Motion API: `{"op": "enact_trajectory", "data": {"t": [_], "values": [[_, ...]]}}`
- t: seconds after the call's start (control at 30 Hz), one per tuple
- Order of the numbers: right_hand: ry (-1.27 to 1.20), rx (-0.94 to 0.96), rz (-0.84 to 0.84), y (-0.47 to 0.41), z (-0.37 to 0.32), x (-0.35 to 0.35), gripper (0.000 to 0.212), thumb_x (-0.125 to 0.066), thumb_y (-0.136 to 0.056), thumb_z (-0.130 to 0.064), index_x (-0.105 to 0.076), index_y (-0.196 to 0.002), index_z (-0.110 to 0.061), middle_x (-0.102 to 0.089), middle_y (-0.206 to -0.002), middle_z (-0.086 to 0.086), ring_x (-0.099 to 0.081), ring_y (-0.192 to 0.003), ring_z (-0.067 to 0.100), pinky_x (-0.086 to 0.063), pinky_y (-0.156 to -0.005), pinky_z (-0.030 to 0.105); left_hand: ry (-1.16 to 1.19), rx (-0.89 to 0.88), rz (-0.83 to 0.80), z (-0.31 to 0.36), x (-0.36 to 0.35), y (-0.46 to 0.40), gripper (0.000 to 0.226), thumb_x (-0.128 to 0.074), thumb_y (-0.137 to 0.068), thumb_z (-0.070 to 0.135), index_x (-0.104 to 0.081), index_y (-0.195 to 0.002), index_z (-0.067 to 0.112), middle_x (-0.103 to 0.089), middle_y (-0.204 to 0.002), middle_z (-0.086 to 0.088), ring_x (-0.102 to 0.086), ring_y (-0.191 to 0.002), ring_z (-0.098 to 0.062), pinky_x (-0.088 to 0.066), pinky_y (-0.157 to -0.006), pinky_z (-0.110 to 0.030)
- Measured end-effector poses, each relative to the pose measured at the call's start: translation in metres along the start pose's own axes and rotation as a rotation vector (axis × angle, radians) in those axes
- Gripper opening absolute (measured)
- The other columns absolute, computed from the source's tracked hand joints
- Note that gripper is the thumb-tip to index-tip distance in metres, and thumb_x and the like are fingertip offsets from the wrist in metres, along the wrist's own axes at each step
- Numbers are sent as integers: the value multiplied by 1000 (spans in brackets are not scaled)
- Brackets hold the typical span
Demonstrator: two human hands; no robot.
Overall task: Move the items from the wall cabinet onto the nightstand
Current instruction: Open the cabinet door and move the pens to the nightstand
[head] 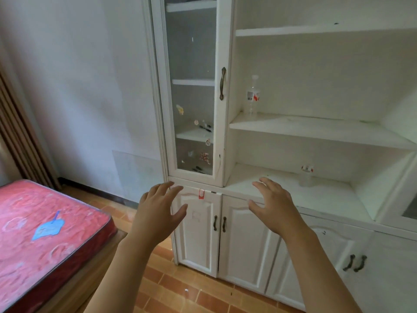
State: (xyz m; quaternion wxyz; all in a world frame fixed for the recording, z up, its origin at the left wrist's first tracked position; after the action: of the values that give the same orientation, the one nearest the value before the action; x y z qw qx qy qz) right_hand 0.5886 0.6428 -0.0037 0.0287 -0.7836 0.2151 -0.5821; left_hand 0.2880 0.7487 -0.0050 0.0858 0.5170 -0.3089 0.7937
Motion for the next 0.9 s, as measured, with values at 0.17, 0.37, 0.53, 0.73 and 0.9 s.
{"op": "enact_trajectory", "data": {"t": [0.17, 0.37, 0.53, 0.73, 0.9], "values": [[2, -29, 18, -70, 0, -13, 61, -51, -101, -49, -41, -156, -24, -32, -166, -2, -24, -154, 17, -19, -125, 41, 23, -61, 8, -20, -21, -84, 57, -52, -96, 60, -51, -146, 32, -47, -155, 4, -41, -144, -22, -35, -117, -48], [6, -67, 72, -154, -5, -19, 63, -52, -101, -49, -39, -158, -26, -28, -168, 0, -21, -155, 17, -16, -126, 41, 51, -150, 19, -43, -37, -184, 55, -47, -94, 60, -51, -142, 34, -51, -150, 3, -44, -140, -23, -41, -113, -50], [11, -88, 108, -197, -10, -35, 62, -52, -101, -51, -39, -157, -27, -30, -167, -2, -22, -154, 15, -17, -125, 39, 170, -205, 52, -53, -50, -240, 54, -44, -92, 60, -53, -140, 37, -53, -146, 6, -45, -138, -20, -42, -112, -51], [38, -77, 109, -246, -4, -39, 61, -52, -101, -49, -40, -157, -28, -30, -167, -4, -21, -154, 14, -16, -124, 39, 185, -251, 47, -56, -68, -296, 56, -40, -94, 62, -49, -143, 37, -49, -150, 7, -41, -142, -20, -39, -116, -51], [23, -14, 116, -302, 2, -39, 61, -51, -101, -50, -40, -156, -26, -31, -167, -3, -22, -154, 15, -17, -125, 40, 133, -264, 37, -47, -87, -332, 55, -45, -97, 60, -43, -147, 38, -43, -155, 8, -37, -145, -18, -35, -120, -50]]}}
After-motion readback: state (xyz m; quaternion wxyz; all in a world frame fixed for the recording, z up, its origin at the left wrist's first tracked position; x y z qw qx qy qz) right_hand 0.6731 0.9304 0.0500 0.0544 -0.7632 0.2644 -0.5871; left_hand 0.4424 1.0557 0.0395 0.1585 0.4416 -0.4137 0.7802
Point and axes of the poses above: each hand's wrist, its own y-axis away from the middle knuckle, its own x-axis out of the back of the hand, z = x × y, the point moved 3 cm from there along -y, towards the middle knuckle
